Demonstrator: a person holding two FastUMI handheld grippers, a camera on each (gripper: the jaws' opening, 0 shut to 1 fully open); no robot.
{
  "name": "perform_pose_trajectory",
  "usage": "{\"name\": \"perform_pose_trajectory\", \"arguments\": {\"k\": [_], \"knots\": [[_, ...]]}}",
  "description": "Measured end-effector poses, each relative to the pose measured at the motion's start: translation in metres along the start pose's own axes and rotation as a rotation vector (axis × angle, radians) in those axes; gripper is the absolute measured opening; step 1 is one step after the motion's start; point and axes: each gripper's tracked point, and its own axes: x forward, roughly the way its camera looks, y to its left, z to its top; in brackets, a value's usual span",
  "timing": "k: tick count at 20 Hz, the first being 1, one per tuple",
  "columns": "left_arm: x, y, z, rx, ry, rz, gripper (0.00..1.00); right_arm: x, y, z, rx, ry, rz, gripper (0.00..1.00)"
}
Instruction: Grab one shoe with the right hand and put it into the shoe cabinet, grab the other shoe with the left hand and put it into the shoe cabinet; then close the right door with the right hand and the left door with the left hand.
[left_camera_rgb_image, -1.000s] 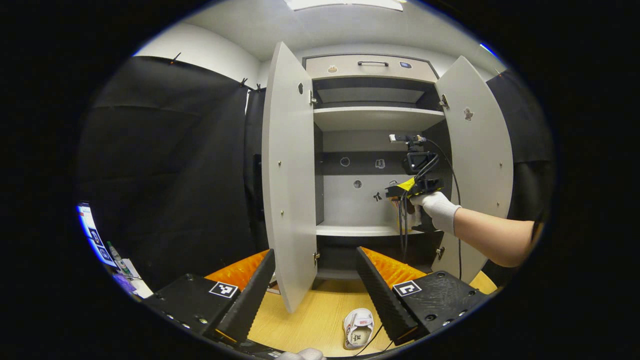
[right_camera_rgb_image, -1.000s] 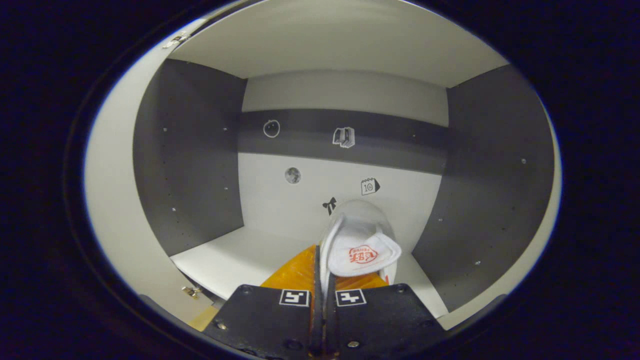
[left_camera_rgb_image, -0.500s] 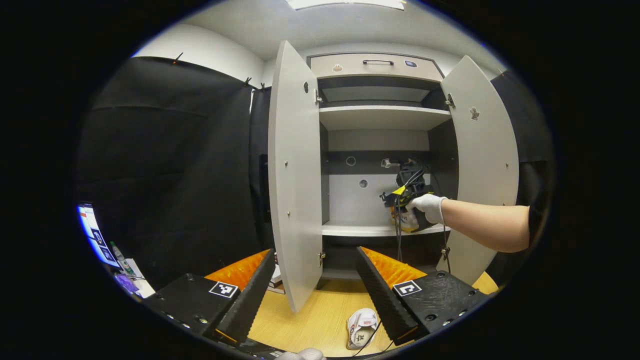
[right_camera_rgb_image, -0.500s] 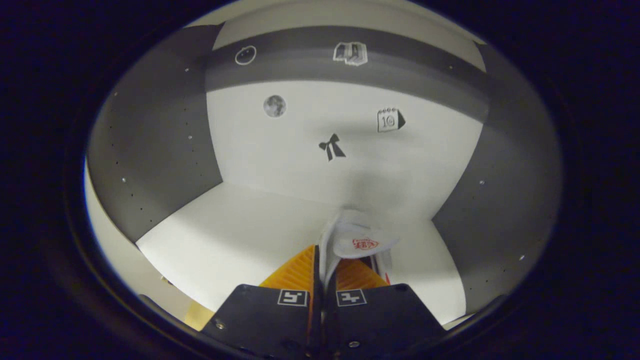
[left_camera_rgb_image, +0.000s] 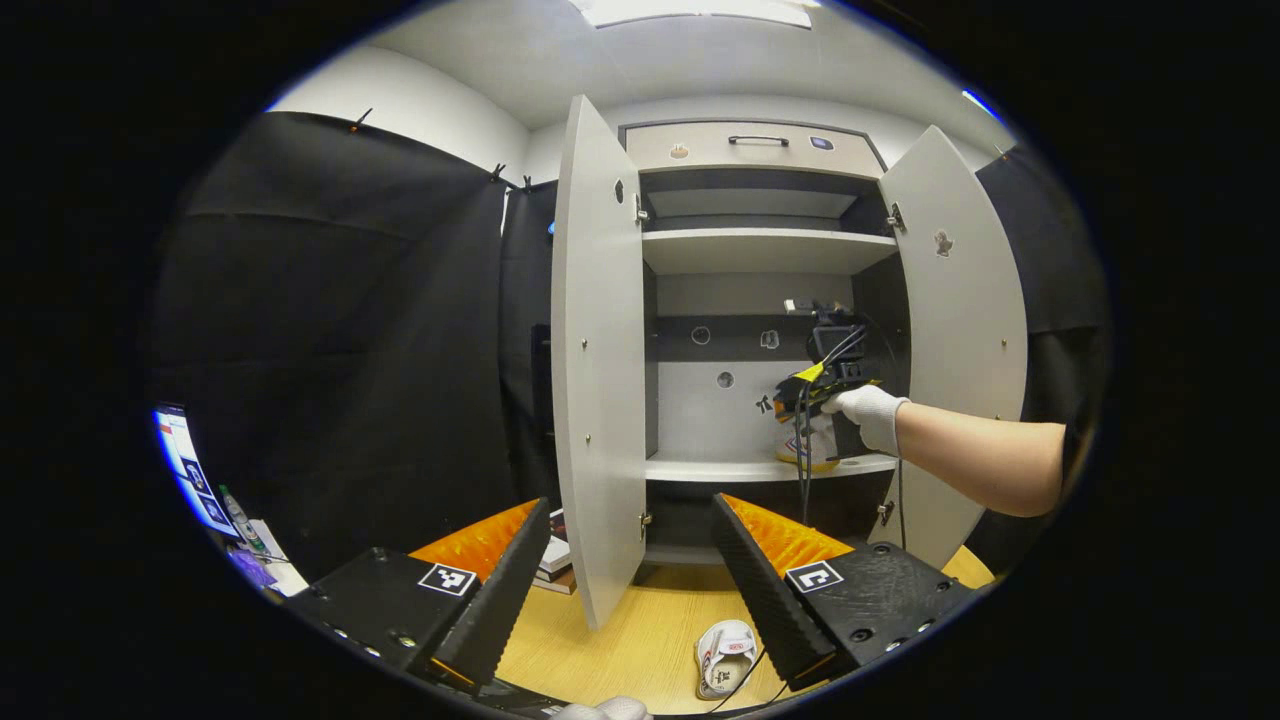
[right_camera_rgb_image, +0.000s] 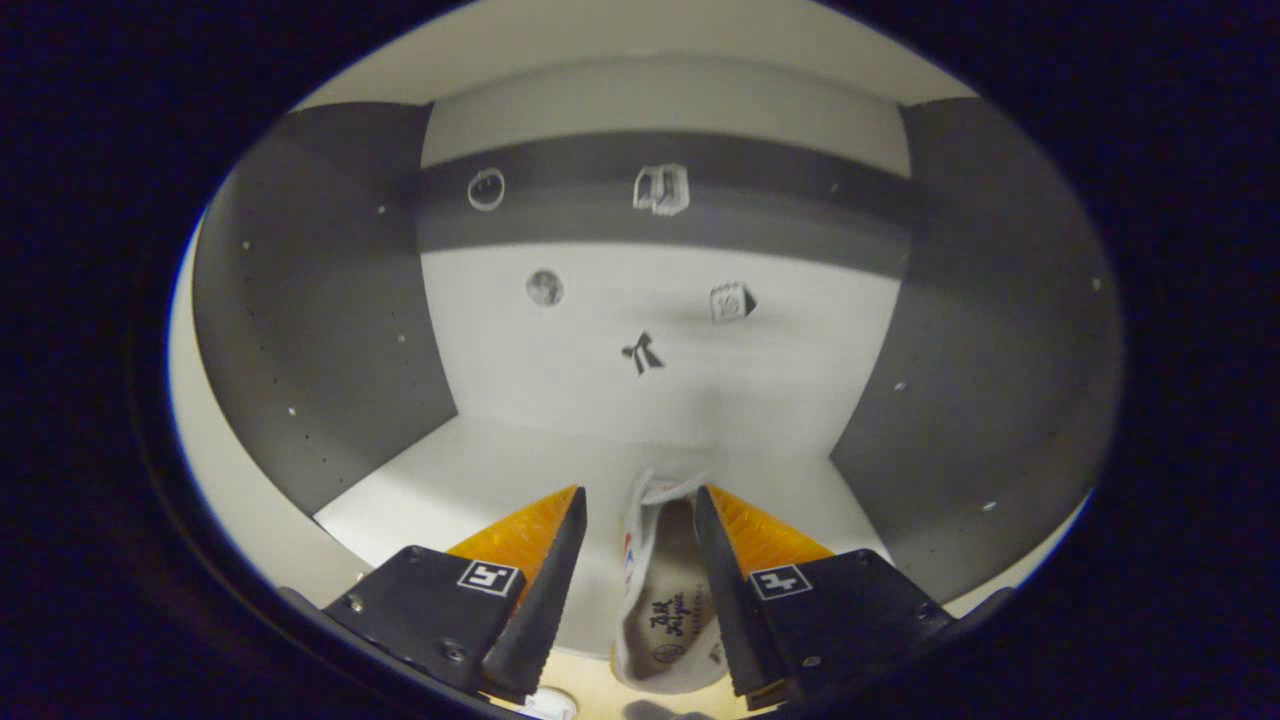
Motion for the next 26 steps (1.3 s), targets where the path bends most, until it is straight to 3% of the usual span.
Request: {"name": "perform_pose_trajectory", "arguments": {"k": [2,3,4,8,13,21,26], "knots": [[-0.005,0.003,0.0,-0.001,-0.005,-0.013,0.96,-0.044,-0.005,0.028,0.017,-0.133,-0.018,0.78],[-0.006,0.004,0.0,-0.004,-0.006,-0.023,1.0,-0.069,-0.003,0.04,0.021,-0.181,-0.012,0.89],[-0.008,0.005,0.0,-0.007,-0.007,-0.034,0.96,-0.086,-0.003,0.044,0.018,-0.221,-0.009,1.0],[-0.019,0.009,0.006,-0.013,-0.024,-0.075,1.0,-0.167,0.002,0.047,0.059,-0.33,0.04,1.0],[-0.028,0.01,0.001,-0.003,-0.028,-0.131,0.96,-0.263,-0.009,0.003,0.084,-0.401,0.066,1.0],[-0.036,-0.02,-0.009,-0.013,-0.024,-0.255,0.96,-0.38,-0.059,-0.13,0.093,-0.371,-0.02,1.0],[-0.032,-0.044,-0.023,0.021,-0.02,-0.311,0.96,-0.408,-0.087,-0.18,0.137,-0.325,-0.08,0.99]]}}
